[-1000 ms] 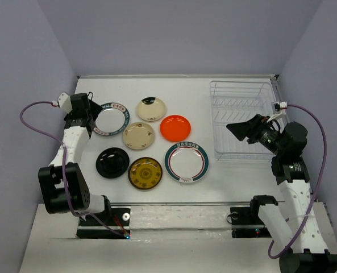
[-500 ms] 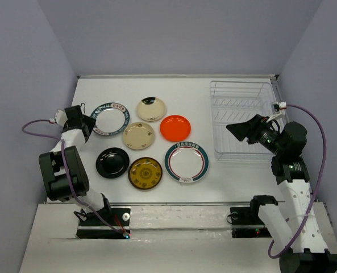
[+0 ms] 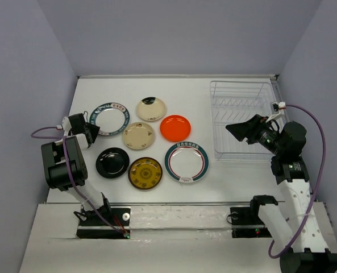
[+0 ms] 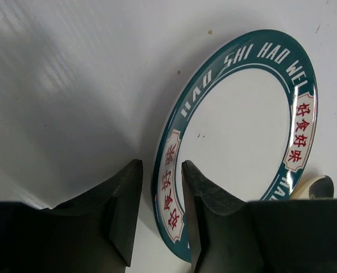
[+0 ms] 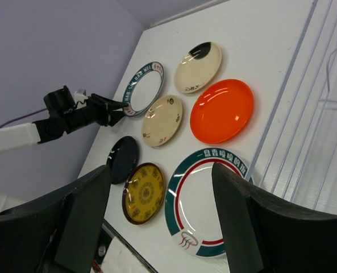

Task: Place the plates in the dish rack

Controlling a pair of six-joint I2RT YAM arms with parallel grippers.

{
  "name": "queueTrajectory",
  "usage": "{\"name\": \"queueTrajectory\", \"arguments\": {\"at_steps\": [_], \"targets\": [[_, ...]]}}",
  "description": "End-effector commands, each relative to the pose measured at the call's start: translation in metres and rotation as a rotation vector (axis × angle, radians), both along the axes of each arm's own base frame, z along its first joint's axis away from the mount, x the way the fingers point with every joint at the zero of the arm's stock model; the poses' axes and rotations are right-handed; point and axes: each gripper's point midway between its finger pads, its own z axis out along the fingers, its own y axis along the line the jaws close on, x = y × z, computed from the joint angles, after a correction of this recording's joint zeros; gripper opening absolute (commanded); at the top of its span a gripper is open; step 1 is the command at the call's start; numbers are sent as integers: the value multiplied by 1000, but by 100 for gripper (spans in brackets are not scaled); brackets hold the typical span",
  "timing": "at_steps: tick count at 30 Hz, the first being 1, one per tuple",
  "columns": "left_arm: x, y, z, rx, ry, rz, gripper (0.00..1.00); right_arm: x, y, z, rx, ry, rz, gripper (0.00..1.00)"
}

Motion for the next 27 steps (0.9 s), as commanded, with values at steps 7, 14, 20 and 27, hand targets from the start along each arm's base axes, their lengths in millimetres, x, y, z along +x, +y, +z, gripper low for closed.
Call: {"name": "queueTrajectory", "arguments": {"at_steps": [7, 14, 20, 27], "targets": [[11, 7, 11, 34, -133, 14, 16, 5, 5, 0, 0, -10, 32, 76], [21, 15, 62, 98, -269, 14, 5, 12, 8, -1, 9, 9, 50, 71], [28, 25, 193, 255, -524, 17, 5, 16, 32, 7, 6, 9, 116, 67], [5, -19, 300, 247, -785, -138, 6, 23, 75, 26, -16, 4, 170, 85]]}}
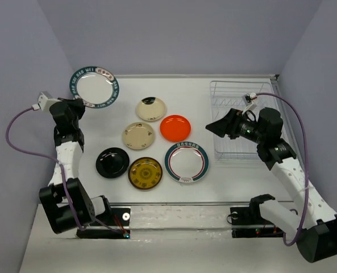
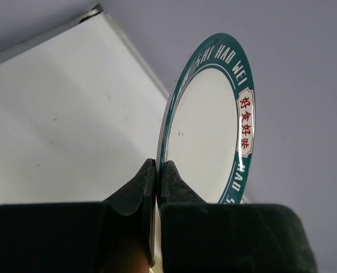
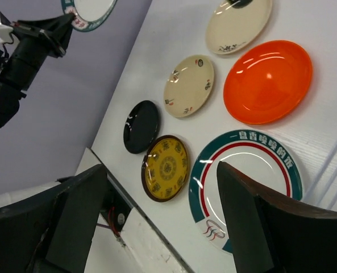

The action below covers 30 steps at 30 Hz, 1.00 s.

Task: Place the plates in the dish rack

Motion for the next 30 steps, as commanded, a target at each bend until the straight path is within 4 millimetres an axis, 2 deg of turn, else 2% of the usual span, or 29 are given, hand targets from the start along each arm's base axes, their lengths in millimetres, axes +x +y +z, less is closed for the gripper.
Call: {"name": "queueTrajectory", "arguments": {"at_steps": [1, 2, 3, 4, 5, 8, 9, 11, 12, 16, 20, 23, 25, 28, 29, 30], "targets": [[-14, -41, 100, 61, -264, -165, 6, 12, 20, 51, 16, -132, 4, 87], [-18, -45, 104, 67, -272, -181, 6, 12, 23, 53, 15, -135, 2, 89], [-24, -69, 113, 86, -294, -249, 6, 12, 28, 55, 15, -136, 5, 90], [-28, -84, 114, 88, -298, -295, 6, 12, 30, 58, 14, -141, 10, 90], [-34, -112, 116, 83, -305, -376, 6, 16, 31, 61, 14, -142, 6, 91], [-50, -162, 113, 64, -311, -546, 6, 18, 39, 64, 4, -148, 25, 91], [-62, -192, 116, 57, -327, -637, 6, 22, 39, 65, -2, -154, 18, 91], [-72, -212, 114, 33, -329, -699, 6, 26, 39, 65, -18, -161, 14, 92], [-81, -231, 114, 16, -334, -764, 6, 29, 41, 66, -21, -161, 17, 92], [-95, -265, 113, -15, -336, -881, 6, 31, 45, 65, -29, -160, 27, 92], [-112, -300, 109, -32, -339, -1009, 6, 32, 47, 55, -42, -148, 41, 92], [-122, -316, 110, -33, -349, -1084, 6, 30, 51, 53, -31, -146, 72, 89], [-134, -327, 113, -27, -371, -1149, 6, 36, 47, 48, -43, -142, 32, 85], [-145, -338, 110, -15, -370, -1227, 6, 38, 46, 47, -39, -141, 14, 64], [-147, -339, 110, -10, -372, -1235, 6, 40, 44, 48, -37, -144, 1, 51], [-149, -339, 109, -1, -374, -1243, 6, 42, 43, 50, -33, -146, -17, 19]]}}
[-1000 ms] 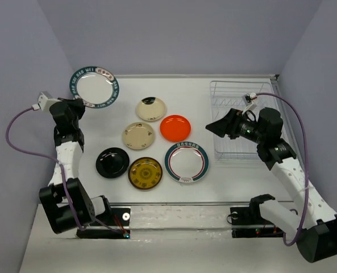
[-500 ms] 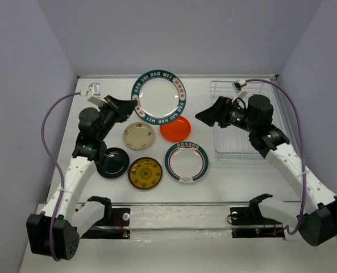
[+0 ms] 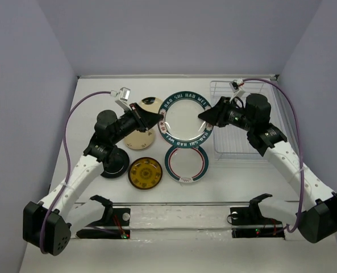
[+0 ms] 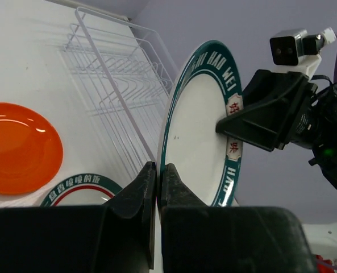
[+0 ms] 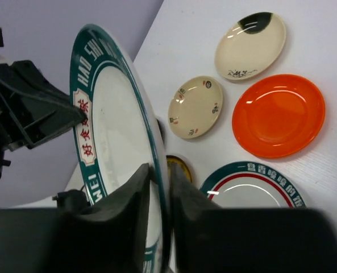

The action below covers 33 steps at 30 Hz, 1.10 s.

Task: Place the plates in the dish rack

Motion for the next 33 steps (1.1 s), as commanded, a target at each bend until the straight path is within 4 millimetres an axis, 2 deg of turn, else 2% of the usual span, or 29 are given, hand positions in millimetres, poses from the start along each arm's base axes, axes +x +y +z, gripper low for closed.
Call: {"name": "queueTrajectory", "arguments": {"at_steps": [1, 2, 4, 5, 7, 8, 9, 10, 11, 14, 15, 16, 17, 18, 19, 22, 24, 25, 26, 27, 28, 29, 31, 33], "targets": [[-21, -10, 34, -38, -149, -106, 7, 11, -7, 23, 25, -95, -84, 8], [-20, -8, 28, -10, -143, -95, 25, 13, -11, 27, 24, -106, -108, 7], [-20, -5, 24, 26, -149, -82, 51, 21, -23, 39, 12, -143, -195, 7], [-18, -2, 11, 87, -130, -67, 77, 24, -30, 40, -6, -143, -238, 7], [-16, 7, 6, 148, -135, -24, 92, 39, -52, 46, -70, -176, -365, 7], [-18, 10, -4, 186, -113, -20, 99, 45, -61, 55, -89, -184, -415, 7], [-21, 15, -4, 214, -144, -9, 99, 52, -73, 59, -119, -199, -462, 7], [-22, 19, -12, 242, -127, 4, 99, 63, -88, 59, -155, -201, -550, 7], [-26, 22, -11, 251, -138, 6, 99, 68, -103, 72, -194, -229, -611, 7], [-37, 24, -17, 285, -147, -18, 99, 84, -153, 86, -287, -253, -825, 7], [-41, 25, -17, 290, -157, -26, 99, 92, -165, 83, -324, -242, -866, 7], [-48, 26, -13, 290, -182, -39, 99, 96, -189, 94, -362, -263, -941, 7], [-51, 28, -19, 312, -186, -44, 99, 102, -211, 90, -429, -250, -1025, 7], [-54, 30, -17, 315, -204, -43, 99, 104, -225, 91, -455, -245, -1072, 7], [-56, 31, -23, 332, -208, -48, 99, 104, -248, 95, -485, -238, -1156, 7], [-60, 33, -18, 346, -240, -48, 99, 109, -278, 88, -597, -221, -1262, 7], [-63, 35, -12, 339, -262, -44, 99, 113, -296, 98, -660, -278, -1327, 7], [-65, 35, -10, 336, -271, -48, 99, 115, -303, 87, -701, -278, -1348, 7], [-67, 33, -9, 336, -280, -56, 99, 115, -316, 107, -646, -366, -1424, 7], [-69, 32, -7, 336, -290, -60, 99, 111, -326, 109, -679, -395, -1444, 7], [-70, 31, -6, 339, -296, -56, 99, 116, -323, 113, -658, -445, -1388, 7], [-75, 29, -10, 349, -287, -74, 99, 119, -334, 112, -671, -473, -1379, 7], [-77, 29, -8, 353, -295, -67, 99, 126, -342, 109, -711, -472, -1370, 7], [-83, 27, -6, 352, -306, -78, 99, 141, -344, 96, -790, -465, -1297, 7]]}}
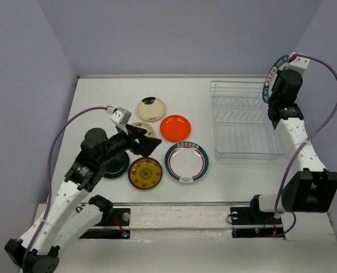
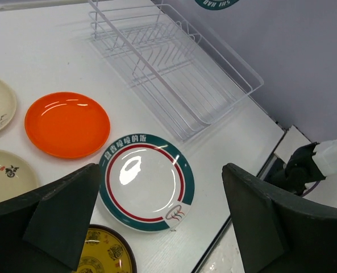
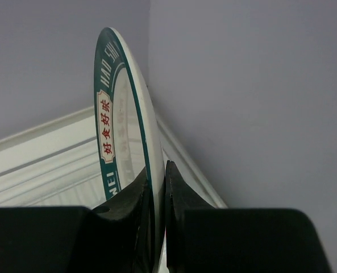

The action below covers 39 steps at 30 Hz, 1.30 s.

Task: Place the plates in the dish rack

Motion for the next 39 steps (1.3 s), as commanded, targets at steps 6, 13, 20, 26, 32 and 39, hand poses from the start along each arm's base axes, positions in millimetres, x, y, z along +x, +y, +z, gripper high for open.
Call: {"name": "queueTrajectory", "arguments": {"at_steps": [6, 13, 20, 26, 32, 39], "targets": [[-18, -5, 9, 12, -61, -43, 99, 29, -24, 31, -148, -44, 96, 7], [-23, -9, 9, 15, -65, -59, 99, 34, -26, -1, -154, 73, 186, 7], [-22, -10, 7, 19, -59, -59, 99, 35, -35, -9, -168, 109, 214, 7], [-21, -10, 6, 23, -54, -56, 99, 38, -42, -35, -182, 190, 209, 7], [-20, -11, 4, 25, -48, -56, 99, 39, -47, -42, -158, 192, 222, 7], [-20, -10, 4, 25, -47, -53, 99, 40, -41, -76, -120, 251, 261, 7]]}}
